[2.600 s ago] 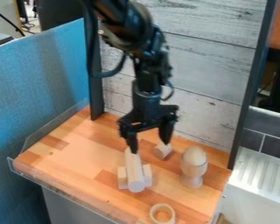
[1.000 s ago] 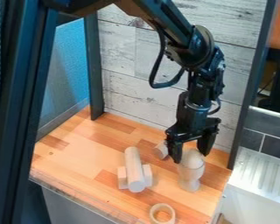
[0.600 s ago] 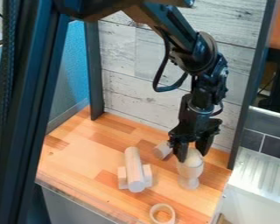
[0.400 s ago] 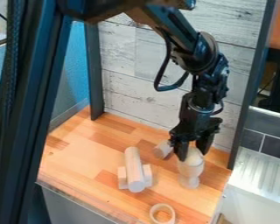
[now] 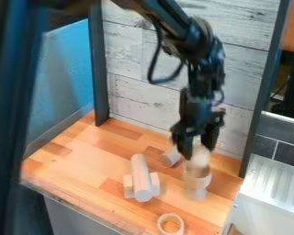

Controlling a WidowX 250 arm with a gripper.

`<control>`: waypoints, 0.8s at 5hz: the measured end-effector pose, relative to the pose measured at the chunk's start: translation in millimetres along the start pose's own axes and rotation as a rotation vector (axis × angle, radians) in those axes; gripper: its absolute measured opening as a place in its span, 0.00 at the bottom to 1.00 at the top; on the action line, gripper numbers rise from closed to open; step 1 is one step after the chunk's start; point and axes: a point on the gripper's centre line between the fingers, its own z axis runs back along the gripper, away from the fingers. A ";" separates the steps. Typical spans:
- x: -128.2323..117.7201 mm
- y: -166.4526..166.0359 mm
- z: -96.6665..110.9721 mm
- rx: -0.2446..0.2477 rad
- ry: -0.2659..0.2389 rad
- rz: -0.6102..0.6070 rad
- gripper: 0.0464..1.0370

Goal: Remove the ball from the cup to the bottom right side of the table

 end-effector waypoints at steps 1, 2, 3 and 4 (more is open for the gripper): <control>8.0 6.6 25.6 -0.040 0.036 0.037 0.66; 14.1 18.2 38.8 -0.070 0.050 0.038 0.66; -4.2 44.8 21.9 -0.037 0.006 -0.062 0.66; -26.3 61.5 8.5 -0.036 -0.044 -0.161 0.66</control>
